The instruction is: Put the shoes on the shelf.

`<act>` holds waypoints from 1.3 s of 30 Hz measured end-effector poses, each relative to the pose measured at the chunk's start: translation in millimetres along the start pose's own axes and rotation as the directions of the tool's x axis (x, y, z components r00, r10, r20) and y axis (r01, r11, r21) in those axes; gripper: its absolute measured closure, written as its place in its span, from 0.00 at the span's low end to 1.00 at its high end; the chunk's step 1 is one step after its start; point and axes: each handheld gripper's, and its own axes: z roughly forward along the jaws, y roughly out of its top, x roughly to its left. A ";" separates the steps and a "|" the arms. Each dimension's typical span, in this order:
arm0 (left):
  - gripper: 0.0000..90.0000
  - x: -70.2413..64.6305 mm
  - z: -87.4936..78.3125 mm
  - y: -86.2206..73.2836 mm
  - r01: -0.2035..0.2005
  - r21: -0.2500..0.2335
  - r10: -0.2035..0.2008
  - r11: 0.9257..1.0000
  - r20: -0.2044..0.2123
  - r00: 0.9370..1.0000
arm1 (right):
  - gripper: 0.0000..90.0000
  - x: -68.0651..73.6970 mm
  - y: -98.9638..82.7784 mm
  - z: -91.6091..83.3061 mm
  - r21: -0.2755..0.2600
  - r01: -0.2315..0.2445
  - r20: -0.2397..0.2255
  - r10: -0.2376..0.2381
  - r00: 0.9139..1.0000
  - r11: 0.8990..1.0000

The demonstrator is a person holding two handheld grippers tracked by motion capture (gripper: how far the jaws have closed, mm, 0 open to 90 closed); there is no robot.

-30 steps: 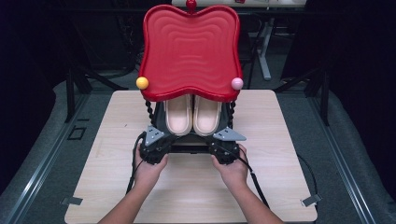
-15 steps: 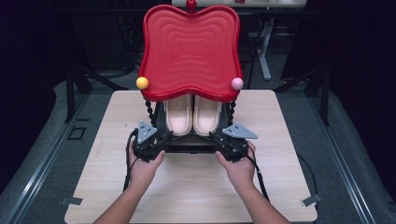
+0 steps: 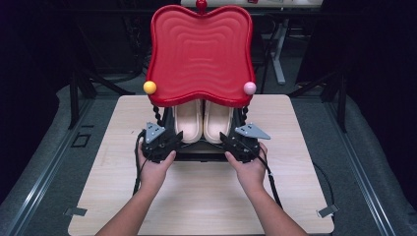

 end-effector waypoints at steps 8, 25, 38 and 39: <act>0.64 -2.1 8.8 0.8 -0.007 0.006 0.007 1.000 -0.010 1.000 | 0.60 -2.9 1.1 8.6 0.012 -0.020 0.012 0.020 1.000 1.000; 0.67 0.0 13.8 4.4 -0.068 0.023 0.068 0.997 -0.010 0.998 | 0.65 -6.3 4.5 14.4 0.016 0.030 0.005 -0.030 1.000 0.999; 0.67 0.4 13.4 4.6 -0.065 0.024 0.065 0.998 -0.006 0.998 | 0.64 -5.5 5.2 14.4 0.020 0.020 0.011 -0.021 1.000 1.000; 0.67 0.2 13.2 4.7 -0.065 0.025 0.065 0.998 -0.007 0.998 | 0.64 -5.5 5.3 14.5 0.020 0.019 0.011 -0.019 1.000 1.000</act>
